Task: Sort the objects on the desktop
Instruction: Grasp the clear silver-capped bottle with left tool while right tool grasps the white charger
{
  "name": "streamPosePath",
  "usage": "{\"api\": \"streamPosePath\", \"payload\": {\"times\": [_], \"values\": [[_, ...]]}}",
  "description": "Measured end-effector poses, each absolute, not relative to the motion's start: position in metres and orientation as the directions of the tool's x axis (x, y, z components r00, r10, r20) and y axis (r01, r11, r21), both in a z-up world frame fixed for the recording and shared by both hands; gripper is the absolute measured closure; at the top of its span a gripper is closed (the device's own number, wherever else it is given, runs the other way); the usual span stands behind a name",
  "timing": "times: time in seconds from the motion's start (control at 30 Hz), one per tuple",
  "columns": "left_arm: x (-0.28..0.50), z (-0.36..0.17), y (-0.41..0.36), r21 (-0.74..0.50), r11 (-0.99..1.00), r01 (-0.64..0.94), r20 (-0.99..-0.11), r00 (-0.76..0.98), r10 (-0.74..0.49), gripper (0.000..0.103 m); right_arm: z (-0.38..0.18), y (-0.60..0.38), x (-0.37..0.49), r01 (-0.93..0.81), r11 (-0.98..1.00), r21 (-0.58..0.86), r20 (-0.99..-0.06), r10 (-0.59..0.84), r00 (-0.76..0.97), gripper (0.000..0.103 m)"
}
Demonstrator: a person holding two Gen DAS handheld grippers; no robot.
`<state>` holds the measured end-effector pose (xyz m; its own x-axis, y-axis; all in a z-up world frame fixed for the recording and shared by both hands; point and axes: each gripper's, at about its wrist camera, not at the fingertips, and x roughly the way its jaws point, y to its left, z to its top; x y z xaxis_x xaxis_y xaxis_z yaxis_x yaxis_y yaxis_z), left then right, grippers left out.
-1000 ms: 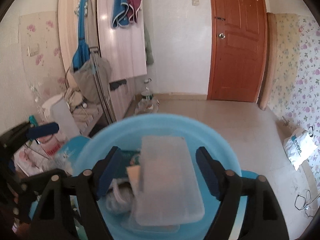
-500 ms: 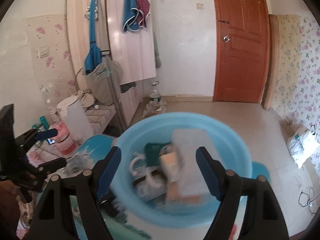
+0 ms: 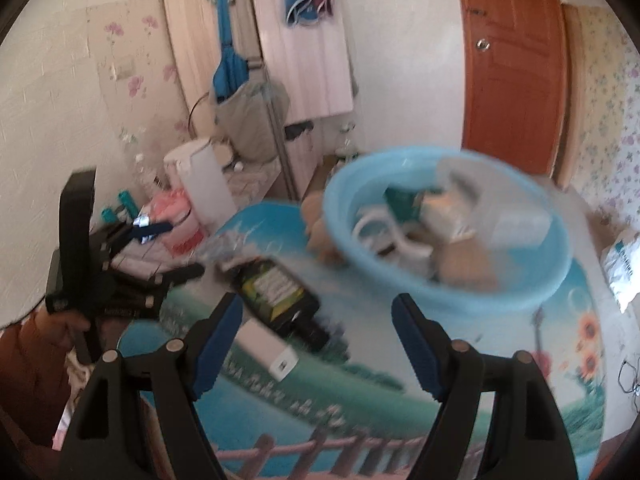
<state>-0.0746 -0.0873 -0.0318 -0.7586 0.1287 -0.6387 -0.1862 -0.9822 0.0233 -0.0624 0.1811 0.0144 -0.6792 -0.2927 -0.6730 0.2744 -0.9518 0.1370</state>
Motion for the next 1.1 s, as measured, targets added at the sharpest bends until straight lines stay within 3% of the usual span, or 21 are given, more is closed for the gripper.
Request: {"api": "streamPosePath", "payload": {"times": [0.27,0.43,0.6,0.7,0.83,0.93,1.0,1.1], "values": [[-0.084,-0.056,-0.111,0.038,-0.979,-0.199,-0.691,-0.713,0.118,0.006,-0.010,0.172,-0.065,0.268,-0.951,0.156,-0.719,-0.296,-0.629,0.025],[-0.092,-0.066,-0.109,0.061,-0.968,-0.244,-0.710,-0.693,0.130,0.031,-0.020,0.156,-0.071,0.306,-0.943,0.129,-0.740,-0.297,-0.604,0.025],[-0.096,-0.074,-0.101,0.107,-0.947,-0.303,-0.720,-0.681,0.136,0.035,-0.029,0.147,-0.075,0.334,-0.934,0.127,-0.761,-0.307,-0.571,0.025],[-0.096,-0.076,-0.097,0.116,-0.937,-0.330,-0.721,-0.676,0.149,0.054,-0.032,0.138,-0.079,0.360,-0.927,0.106,-0.772,-0.306,-0.558,0.027],[-0.094,-0.073,-0.096,0.119,-0.934,-0.338,-0.717,-0.680,0.155,0.066,-0.037,0.128,-0.083,0.403,-0.909,0.103,-0.781,-0.325,-0.534,0.035],[-0.090,-0.072,-0.101,0.078,-0.940,-0.332,-0.718,-0.673,0.177,0.067,-0.042,0.121,-0.084,0.443,-0.892,0.094,-0.795,-0.335,-0.506,0.051],[-0.085,-0.072,-0.100,0.075,-0.940,-0.331,-0.717,-0.673,0.180,0.067,-0.044,0.118,-0.085,0.462,-0.883,0.081,-0.799,-0.334,-0.500,0.052],[-0.078,-0.072,-0.101,0.062,-0.945,-0.322,-0.718,-0.672,0.182,0.068,-0.046,0.119,-0.086,0.474,-0.877,0.085,-0.805,-0.340,-0.485,0.064]]}}
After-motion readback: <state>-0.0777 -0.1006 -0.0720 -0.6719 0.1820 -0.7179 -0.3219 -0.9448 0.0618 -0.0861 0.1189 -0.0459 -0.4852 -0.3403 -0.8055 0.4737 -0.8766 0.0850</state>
